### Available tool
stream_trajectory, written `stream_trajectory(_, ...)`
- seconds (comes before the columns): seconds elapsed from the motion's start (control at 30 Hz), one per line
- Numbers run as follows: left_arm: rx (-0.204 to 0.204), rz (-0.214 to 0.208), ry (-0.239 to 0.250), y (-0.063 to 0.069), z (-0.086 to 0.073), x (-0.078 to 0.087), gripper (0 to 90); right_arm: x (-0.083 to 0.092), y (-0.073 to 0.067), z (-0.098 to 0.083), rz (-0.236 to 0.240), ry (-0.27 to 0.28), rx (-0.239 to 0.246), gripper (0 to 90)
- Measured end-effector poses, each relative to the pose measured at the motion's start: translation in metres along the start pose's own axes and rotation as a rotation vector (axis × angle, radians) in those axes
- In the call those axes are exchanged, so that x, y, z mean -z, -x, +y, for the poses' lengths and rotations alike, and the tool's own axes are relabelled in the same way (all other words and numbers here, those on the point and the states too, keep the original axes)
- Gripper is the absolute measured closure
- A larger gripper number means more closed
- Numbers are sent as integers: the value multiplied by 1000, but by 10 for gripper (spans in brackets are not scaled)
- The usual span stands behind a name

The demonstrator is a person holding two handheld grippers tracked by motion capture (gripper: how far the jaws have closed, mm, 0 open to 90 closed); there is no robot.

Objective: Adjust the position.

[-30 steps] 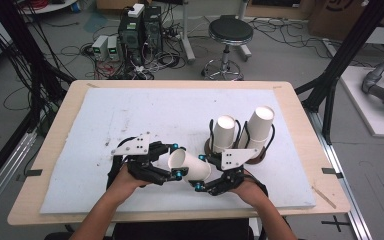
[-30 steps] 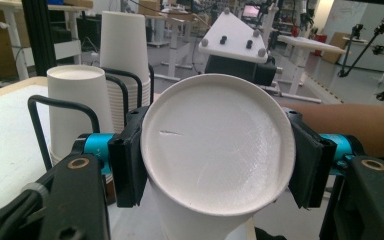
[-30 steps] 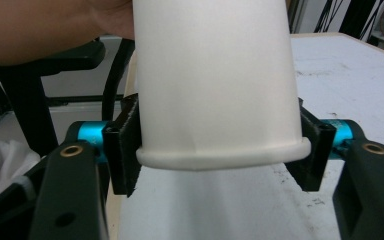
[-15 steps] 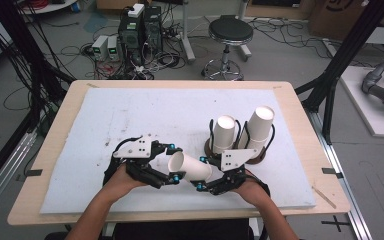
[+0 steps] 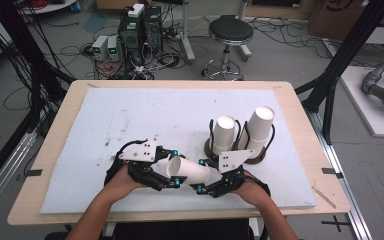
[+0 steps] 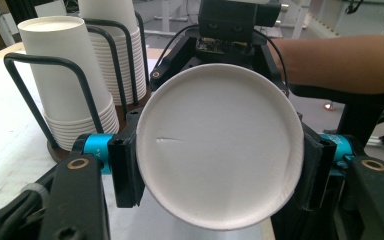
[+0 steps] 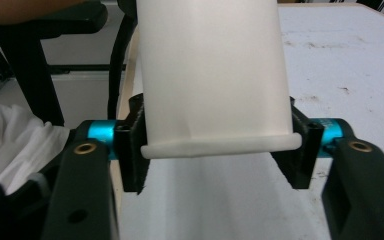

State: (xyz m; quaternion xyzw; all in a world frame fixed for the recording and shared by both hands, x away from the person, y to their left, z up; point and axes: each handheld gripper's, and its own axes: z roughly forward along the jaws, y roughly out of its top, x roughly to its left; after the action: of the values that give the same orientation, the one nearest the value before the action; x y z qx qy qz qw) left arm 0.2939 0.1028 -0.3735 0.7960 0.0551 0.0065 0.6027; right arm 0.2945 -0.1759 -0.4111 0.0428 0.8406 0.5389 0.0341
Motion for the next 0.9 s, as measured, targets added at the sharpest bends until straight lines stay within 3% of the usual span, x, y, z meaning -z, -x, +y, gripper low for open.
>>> stream_trajectory(0.13,27,-9,73,-3,-1,4,365,1,-1,0,-32,61,-41,192)
stream_trajectory(0.23,50,-42,156,-4,0,7,365,0,-2,0,-30,74,-43,191)
stream_trajectory(0.3,58,-52,175,-4,0,7,365,-1,-3,0,-27,86,-46,191)
stream_trajectory(0.4,67,-55,178,-5,-2,5,365,1,-3,1,-21,117,-38,209)
stream_trajectory(0.5,77,-60,180,-6,-4,6,365,4,-3,2,-7,129,-15,286)
stream_trajectory(0.9,70,-64,119,-8,-8,4,367,11,0,0,3,99,5,411)
